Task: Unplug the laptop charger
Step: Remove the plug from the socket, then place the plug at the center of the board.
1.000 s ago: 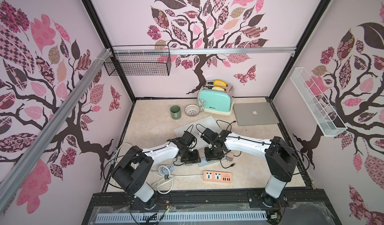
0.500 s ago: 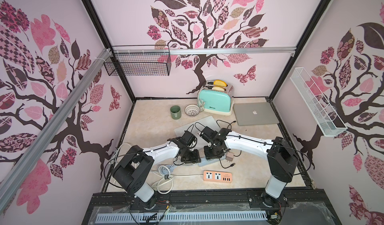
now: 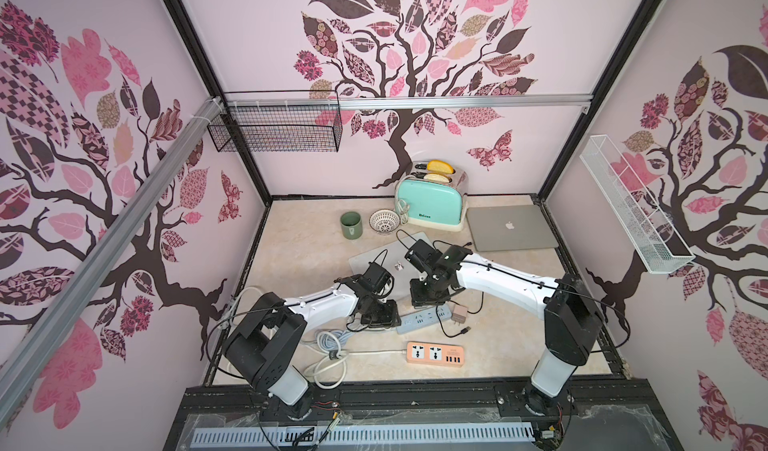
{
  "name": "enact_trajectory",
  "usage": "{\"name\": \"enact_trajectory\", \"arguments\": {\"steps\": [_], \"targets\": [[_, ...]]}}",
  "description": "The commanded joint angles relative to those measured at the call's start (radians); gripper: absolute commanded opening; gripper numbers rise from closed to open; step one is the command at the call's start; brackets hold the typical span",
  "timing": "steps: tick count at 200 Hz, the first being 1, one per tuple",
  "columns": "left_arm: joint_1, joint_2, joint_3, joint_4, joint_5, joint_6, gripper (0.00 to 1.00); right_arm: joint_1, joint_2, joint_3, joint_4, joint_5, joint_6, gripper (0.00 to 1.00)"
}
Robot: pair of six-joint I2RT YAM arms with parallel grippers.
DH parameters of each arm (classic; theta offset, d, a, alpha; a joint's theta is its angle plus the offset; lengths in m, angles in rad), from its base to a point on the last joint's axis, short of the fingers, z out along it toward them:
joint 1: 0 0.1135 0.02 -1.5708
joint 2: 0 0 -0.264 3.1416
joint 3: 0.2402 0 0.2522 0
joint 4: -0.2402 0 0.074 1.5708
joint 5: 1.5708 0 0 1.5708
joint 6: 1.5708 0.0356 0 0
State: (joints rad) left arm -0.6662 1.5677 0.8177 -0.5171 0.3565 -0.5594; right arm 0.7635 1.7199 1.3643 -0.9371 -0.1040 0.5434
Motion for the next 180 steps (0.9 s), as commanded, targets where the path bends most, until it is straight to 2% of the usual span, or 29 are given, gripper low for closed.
{"name": "enact_trajectory", "arguments": {"steps": [1,35,97,180], "targets": [[0.004,-0.003,-0.015,-0.147,-0.110,0.043,0.46,-0.122,-0.069,-0.006,-0.016,0.022,-0.043,0.45],[0.004,-0.054,0.014,-0.150,-0.048,0.063,0.50,-0.219,-0.026,-0.031,0.006,0.000,-0.107,0.45],[0.004,-0.169,0.092,-0.209,-0.019,0.082,0.55,-0.220,0.107,-0.021,0.079,-0.057,-0.085,0.48],[0.014,-0.319,0.018,-0.225,-0.071,0.052,0.70,-0.220,0.138,-0.062,0.064,-0.087,-0.114,0.56]]}}
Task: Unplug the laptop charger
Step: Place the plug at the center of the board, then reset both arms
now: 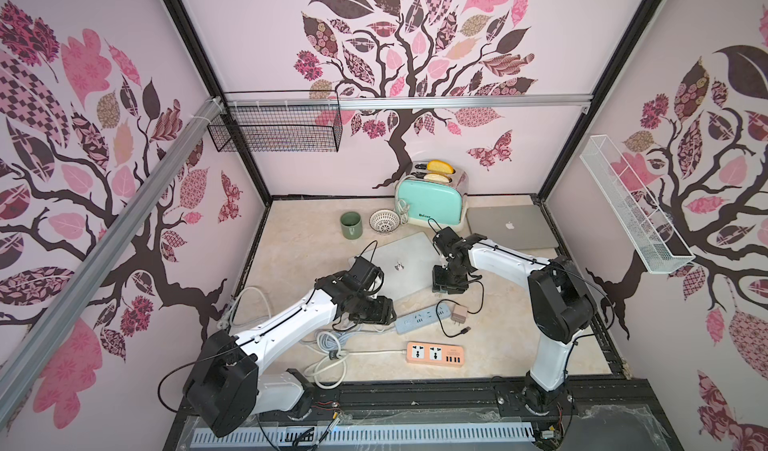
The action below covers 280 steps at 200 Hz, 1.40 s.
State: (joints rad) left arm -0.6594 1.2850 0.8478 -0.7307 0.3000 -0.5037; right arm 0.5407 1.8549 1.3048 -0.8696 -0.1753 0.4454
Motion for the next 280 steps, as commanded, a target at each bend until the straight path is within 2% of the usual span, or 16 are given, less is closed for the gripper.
{"name": "enact_trajectory", "arguments": {"steps": [1,51,85,104,111,134,147,171,189,205,220,231,250,270,280], "targets": [[0.007,-0.038,-0.010,-0.012,-0.015,-0.003,0.70,0.002,0.002,-0.003,-0.004,-0.015,-0.017,0.56],[0.027,-0.072,0.066,-0.062,-0.077,0.020,0.84,0.002,-0.100,0.028,-0.045,0.022,-0.047,0.64],[0.059,-0.080,0.102,-0.095,-0.145,0.038,0.90,0.003,-0.235,0.028,-0.041,0.065,-0.062,0.82],[0.085,-0.096,0.098,-0.087,-0.170,0.070,0.95,0.002,-0.322,0.022,-0.034,0.098,-0.068,0.88],[0.089,-0.101,0.097,-0.084,-0.184,0.093,0.98,0.002,-0.356,0.021,-0.034,0.115,-0.069,0.99],[0.101,-0.129,0.110,-0.102,-0.290,0.153,0.98,0.003,-0.470,0.006,-0.023,0.184,-0.065,1.00],[0.120,-0.156,0.125,-0.105,-0.361,0.156,0.98,0.002,-0.521,0.019,-0.058,0.245,-0.061,1.00],[0.125,-0.204,0.172,-0.125,-0.607,0.104,0.98,0.002,-0.593,0.057,-0.181,0.449,-0.050,0.99],[0.128,-0.240,0.164,-0.106,-0.770,0.039,0.98,-0.004,-0.676,-0.003,-0.149,0.535,-0.043,1.00],[0.136,-0.265,0.115,-0.019,-0.797,0.047,0.98,-0.011,-0.740,-0.074,-0.105,0.637,-0.025,0.99],[0.135,-0.284,0.043,0.070,-0.856,0.035,0.98,-0.022,-0.771,-0.101,-0.151,0.810,0.098,0.99],[0.136,-0.303,-0.002,0.128,-0.885,0.051,0.98,-0.047,-0.790,-0.100,-0.167,0.862,0.148,0.99],[0.137,-0.353,-0.065,0.223,-0.906,0.099,0.98,-0.065,-0.839,-0.190,0.003,0.892,0.049,0.99],[0.137,-0.421,-0.184,0.411,-0.886,0.178,0.98,-0.065,-0.878,-0.372,0.232,1.037,-0.071,0.99],[0.138,-0.448,-0.246,0.517,-0.892,0.224,0.98,-0.072,-0.895,-0.462,0.339,1.102,-0.077,0.99]]}}
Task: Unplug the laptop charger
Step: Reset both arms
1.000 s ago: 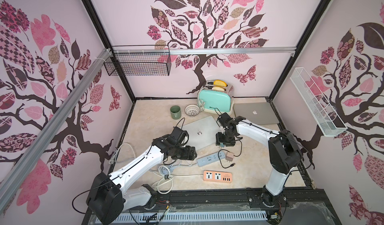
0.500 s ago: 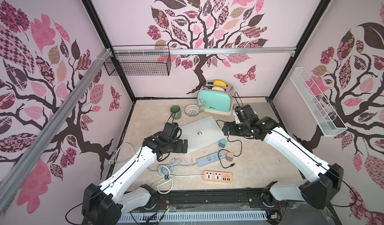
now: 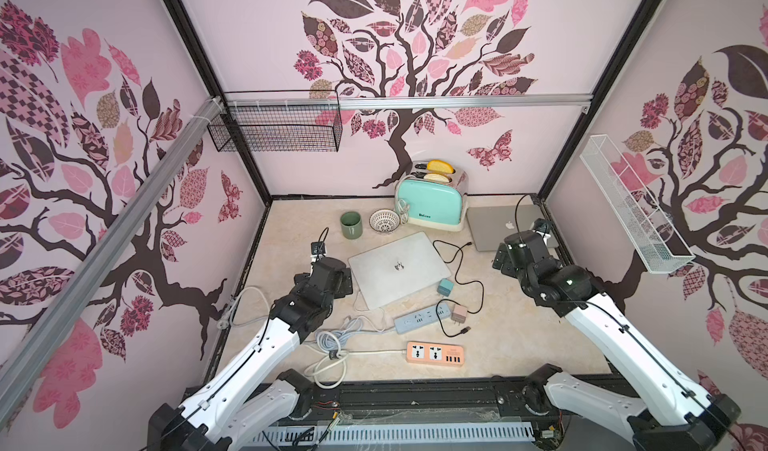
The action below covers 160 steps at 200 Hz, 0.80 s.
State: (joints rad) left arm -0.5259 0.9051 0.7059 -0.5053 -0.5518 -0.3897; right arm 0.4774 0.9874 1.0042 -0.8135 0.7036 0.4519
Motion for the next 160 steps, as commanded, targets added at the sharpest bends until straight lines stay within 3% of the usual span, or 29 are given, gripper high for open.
{"name": "enact_trajectory", "arguments": {"steps": [1,12,27,47,71,88,105,120,160], "targets": [[0.004,-0.070,-0.110,0.302,-0.043,0.116,0.98,-0.010,-0.030,-0.173,0.291,0.225,-0.083,0.99],[0.006,-0.074,-0.158,0.402,-0.068,0.177,0.98,-0.033,-0.057,-0.261,0.424,0.180,-0.123,0.99],[0.026,-0.042,-0.170,0.465,-0.106,0.235,0.98,-0.086,-0.111,-0.427,0.727,0.011,-0.260,0.99],[0.090,0.042,-0.116,0.458,-0.049,0.230,0.98,-0.202,-0.106,-0.639,1.115,-0.150,-0.414,0.99],[0.097,0.184,-0.098,0.587,-0.083,0.269,0.98,-0.391,0.019,-0.625,1.125,-0.306,-0.376,1.00],[0.110,0.265,-0.125,0.740,-0.146,0.332,0.98,-0.402,0.102,-0.653,1.306,-0.400,-0.428,0.99],[0.177,0.313,-0.167,0.828,-0.112,0.304,0.98,-0.402,0.196,-0.642,1.402,-0.536,-0.473,0.99],[0.235,0.333,-0.184,0.870,-0.056,0.259,0.98,-0.408,0.288,-0.629,1.474,-0.544,-0.504,0.99],[0.335,0.503,-0.127,1.025,0.013,0.343,0.98,-0.475,0.512,-0.631,1.669,-0.595,-0.454,0.99]]}}
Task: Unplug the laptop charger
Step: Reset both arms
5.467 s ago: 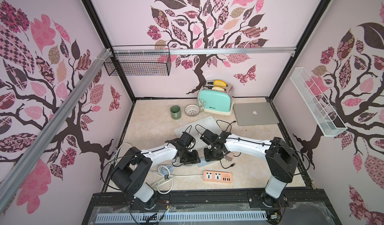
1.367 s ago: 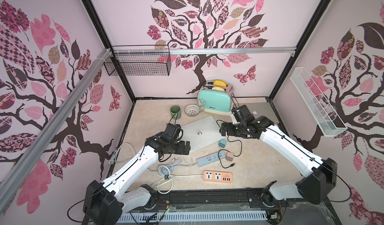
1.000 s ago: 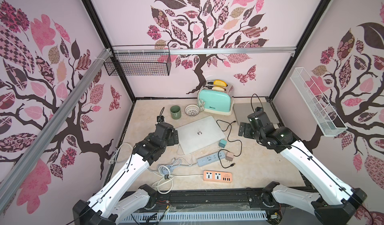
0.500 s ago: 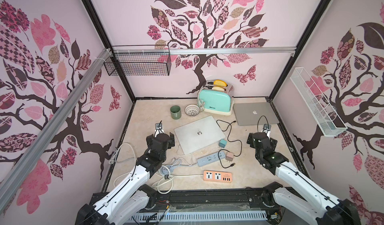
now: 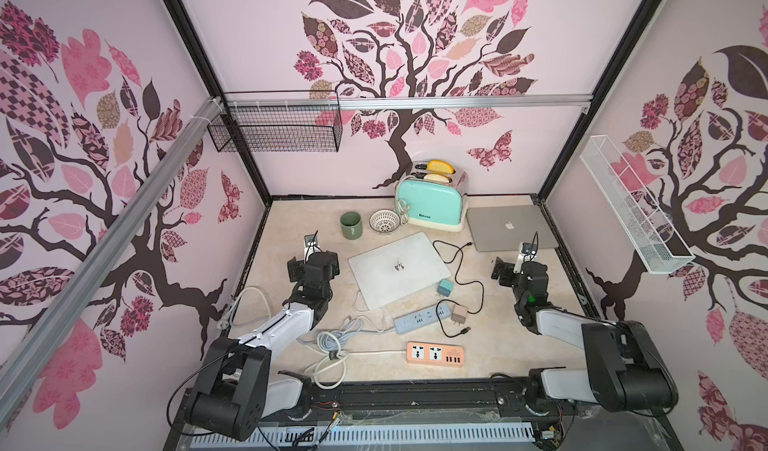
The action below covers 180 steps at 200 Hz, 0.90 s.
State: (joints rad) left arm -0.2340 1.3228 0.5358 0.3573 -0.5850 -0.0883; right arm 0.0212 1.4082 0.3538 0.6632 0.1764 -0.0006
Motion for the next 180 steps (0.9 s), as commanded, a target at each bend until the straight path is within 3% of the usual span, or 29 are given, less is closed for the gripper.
{"name": "enact_trajectory", "arguments": {"steps": [1,15,29,69,116,130,139,154,180], "targets": [[0.044,0.088,0.047,0.163,0.048,0.044,0.98,-0.019,0.093,0.019,0.196,-0.069,-0.002,1.00],[0.059,0.128,0.063,0.220,0.128,0.093,0.98,-0.019,0.131,0.024,0.218,-0.075,-0.008,1.00],[0.059,0.150,0.080,0.214,0.120,0.128,0.98,-0.019,0.134,0.033,0.205,-0.073,-0.010,0.99],[0.098,-0.020,-0.047,0.141,0.132,0.086,0.98,-0.001,0.146,0.062,0.167,-0.030,-0.019,1.00],[0.170,0.227,-0.060,0.374,0.201,0.056,0.98,0.009,0.143,0.064,0.157,-0.015,-0.021,0.99],[0.200,0.197,-0.060,0.305,0.261,0.026,0.98,0.008,0.143,0.063,0.157,-0.013,-0.022,0.99],[0.206,0.208,-0.114,0.422,0.274,0.026,0.98,0.008,0.142,0.063,0.158,-0.014,-0.022,0.99],[0.252,0.236,-0.133,0.471,0.420,0.029,0.98,0.008,0.142,0.063,0.159,-0.014,-0.022,1.00],[0.252,0.227,-0.138,0.470,0.426,0.030,0.98,0.008,0.141,0.062,0.159,-0.014,-0.022,0.99]]}}
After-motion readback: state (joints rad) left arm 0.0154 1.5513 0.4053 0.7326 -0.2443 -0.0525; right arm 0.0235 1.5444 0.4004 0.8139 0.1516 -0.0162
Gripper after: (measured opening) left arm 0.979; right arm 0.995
